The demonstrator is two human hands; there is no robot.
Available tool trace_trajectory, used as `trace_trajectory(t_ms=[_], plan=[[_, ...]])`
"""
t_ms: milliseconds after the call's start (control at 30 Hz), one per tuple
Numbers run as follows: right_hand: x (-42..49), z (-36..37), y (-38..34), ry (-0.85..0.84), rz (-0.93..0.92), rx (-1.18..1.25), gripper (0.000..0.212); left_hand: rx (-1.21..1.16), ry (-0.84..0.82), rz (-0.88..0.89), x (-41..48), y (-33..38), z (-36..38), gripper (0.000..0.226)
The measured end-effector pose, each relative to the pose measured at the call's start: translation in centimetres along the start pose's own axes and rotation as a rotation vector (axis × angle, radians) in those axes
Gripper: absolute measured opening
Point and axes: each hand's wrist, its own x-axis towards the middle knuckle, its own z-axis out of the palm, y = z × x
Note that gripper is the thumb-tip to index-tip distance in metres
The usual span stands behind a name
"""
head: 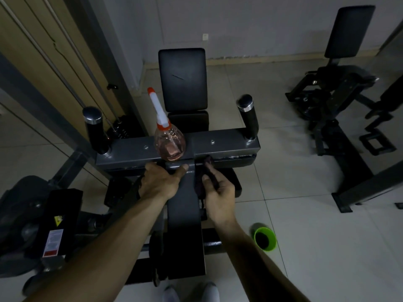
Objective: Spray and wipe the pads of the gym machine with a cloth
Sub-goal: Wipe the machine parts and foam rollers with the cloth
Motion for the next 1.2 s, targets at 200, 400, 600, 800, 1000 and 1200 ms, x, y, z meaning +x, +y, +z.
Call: trace_trajectory(t_ms=[200, 400, 600, 800, 1000, 1200], plan=[[1.5, 0.6, -0.5, 0.01, 0.074, 0.0, 0.037, 0.005, 0.001, 0.006, -0.2, 0.1, -0.2, 0.103], [2.5, 0.9, -0.8, -0.05, 0.037, -0.086, 0.047, 0.023, -0.003, -0.007, -0.4, 0.2, -0.2, 0.102], [1.8, -1.3, 0.9, -0.097, -0.561, -0.826, 0.046, 0.009, -0.001, 0.004, -0.3, 0.1, -0.2, 0.102], [6.7, -1.5, -3.4, -0.404, -0.556, -1.061, 0.03, 0.028, 0.006, 0.001, -0.6, 0.2, 0.0, 0.101], [7.0, 1.5, -4.3, -0.064, 0.182, -0.395, 0.023, 0.04, 0.023, -0.02, -0.6, 0.2, 0.1, 0.107], [4.4, 4.5, -3.2, 0.338, 0.409, 0.24, 0.023, 0.037, 0.033, -0.006, -0.6, 0.4, 0.1, 0.101]])
